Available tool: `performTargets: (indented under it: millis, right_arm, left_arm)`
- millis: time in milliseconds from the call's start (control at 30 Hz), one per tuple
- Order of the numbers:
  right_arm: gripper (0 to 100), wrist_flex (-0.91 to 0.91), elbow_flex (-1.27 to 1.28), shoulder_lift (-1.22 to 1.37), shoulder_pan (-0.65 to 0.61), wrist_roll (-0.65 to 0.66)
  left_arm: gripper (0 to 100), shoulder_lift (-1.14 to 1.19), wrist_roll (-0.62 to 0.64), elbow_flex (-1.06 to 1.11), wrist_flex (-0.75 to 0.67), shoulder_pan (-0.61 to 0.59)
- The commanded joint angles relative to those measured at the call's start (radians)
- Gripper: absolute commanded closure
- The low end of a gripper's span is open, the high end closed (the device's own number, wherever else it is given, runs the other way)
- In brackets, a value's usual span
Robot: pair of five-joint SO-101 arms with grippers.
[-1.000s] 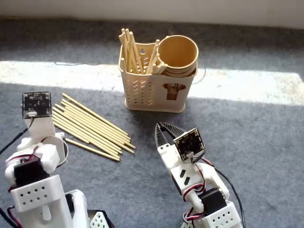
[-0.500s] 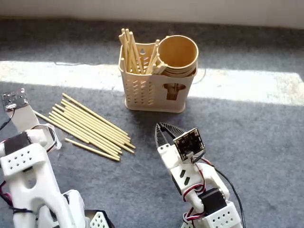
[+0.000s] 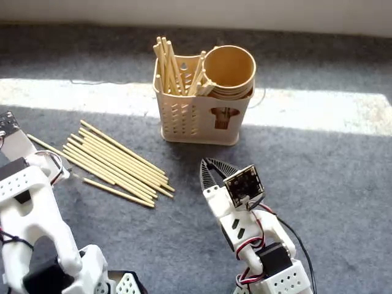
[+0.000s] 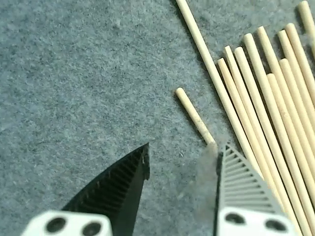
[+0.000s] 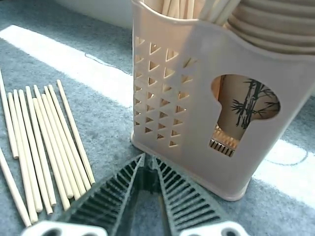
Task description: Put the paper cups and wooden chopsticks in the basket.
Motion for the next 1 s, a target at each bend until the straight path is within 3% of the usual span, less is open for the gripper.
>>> performTargets:
  millis: [0, 633, 867, 967]
  right_arm:
    - [99.3, 0.002, 0.091, -0.008, -0.007, -0.003]
    - [99.3, 0.002, 0.091, -0.008, -0.007, -0.003]
    - [99.3, 0.002, 0.091, -0.008, -0.007, -0.003]
    - [99.3, 0.002, 0.091, -0.008, -0.007, -0.003]
  left_arm:
    - [79, 0.076, 0.025, -0.099, -0.014, -0.007]
    - [79, 0.661, 0.092, -0.499, -0.009, 0.044]
    - [79, 0.745, 0.089, -0.598, 0.043, 0.056]
    - [83, 0.742, 0.087, -0.610, 0.075, 0.064]
